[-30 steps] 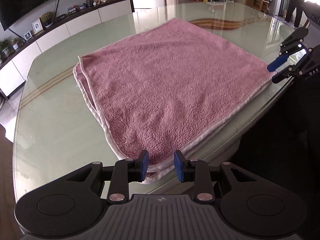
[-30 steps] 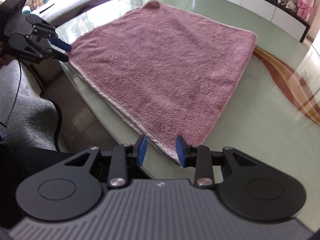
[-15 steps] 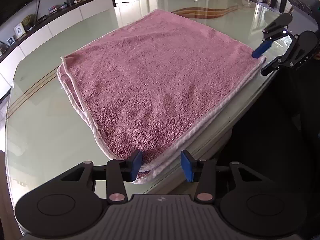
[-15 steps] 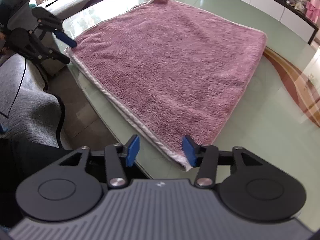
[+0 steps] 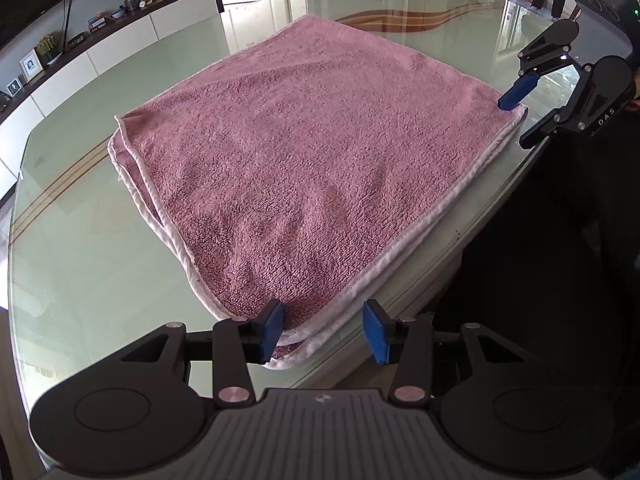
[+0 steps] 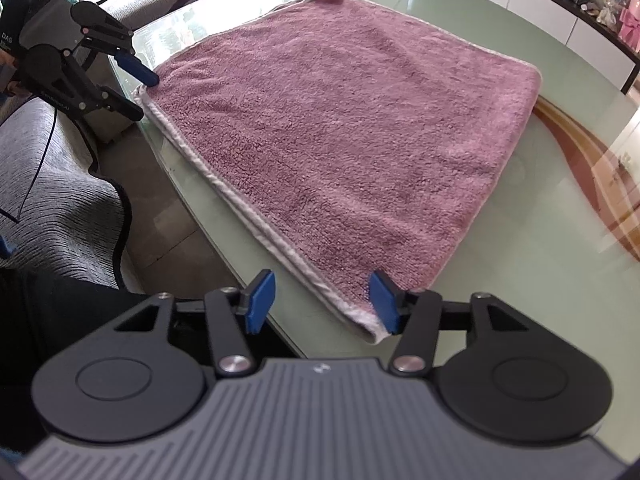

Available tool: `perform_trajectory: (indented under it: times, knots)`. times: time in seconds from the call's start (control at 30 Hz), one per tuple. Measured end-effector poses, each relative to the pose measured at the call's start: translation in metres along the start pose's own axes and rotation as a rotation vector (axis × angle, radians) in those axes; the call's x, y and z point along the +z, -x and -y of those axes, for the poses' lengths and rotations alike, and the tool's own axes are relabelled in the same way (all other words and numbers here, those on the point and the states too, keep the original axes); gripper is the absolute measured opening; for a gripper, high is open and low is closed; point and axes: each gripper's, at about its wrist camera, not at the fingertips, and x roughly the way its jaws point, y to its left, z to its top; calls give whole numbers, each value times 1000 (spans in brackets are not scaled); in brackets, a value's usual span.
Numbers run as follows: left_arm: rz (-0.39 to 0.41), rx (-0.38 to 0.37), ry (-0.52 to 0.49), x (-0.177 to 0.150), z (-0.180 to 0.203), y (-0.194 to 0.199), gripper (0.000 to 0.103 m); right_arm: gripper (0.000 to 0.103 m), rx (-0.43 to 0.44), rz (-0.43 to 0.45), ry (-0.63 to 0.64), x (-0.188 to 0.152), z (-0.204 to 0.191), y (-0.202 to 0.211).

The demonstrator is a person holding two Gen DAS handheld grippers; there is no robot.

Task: Fold towel
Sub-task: 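Close both grippers on the corners of the folded towel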

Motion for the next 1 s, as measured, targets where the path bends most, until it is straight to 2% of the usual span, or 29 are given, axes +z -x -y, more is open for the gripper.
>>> perform_trajectory:
  times: [0.13, 0.17, 0.2, 0.3, 0.47, 0.63, 1.0]
  knots:
    - [-1, 3, 1, 0, 0, 0, 46, 50, -7, -5, 14, 0, -1, 0]
    - [0, 11, -1, 0, -1, 1, 36, 49, -13, -7, 22, 1, -2, 0]
    - [1, 19, -3, 0, -2, 1, 31, 47, -17, -9, 25, 1, -1, 0]
    - [-5, 24, 3, 1, -6, 1, 29, 34, -30, -10, 19, 2, 1, 1]
    - [-6, 32, -3, 2, -5, 1, 29, 29, -55, -8, 33, 1, 0, 1]
    - [-2, 37, -2, 2, -3, 0, 27, 12, -79, 2, 16, 0, 4, 1]
    - [-8, 41, 9, 3, -4, 2, 15, 9, -65, 28, -21, 2, 6, 10]
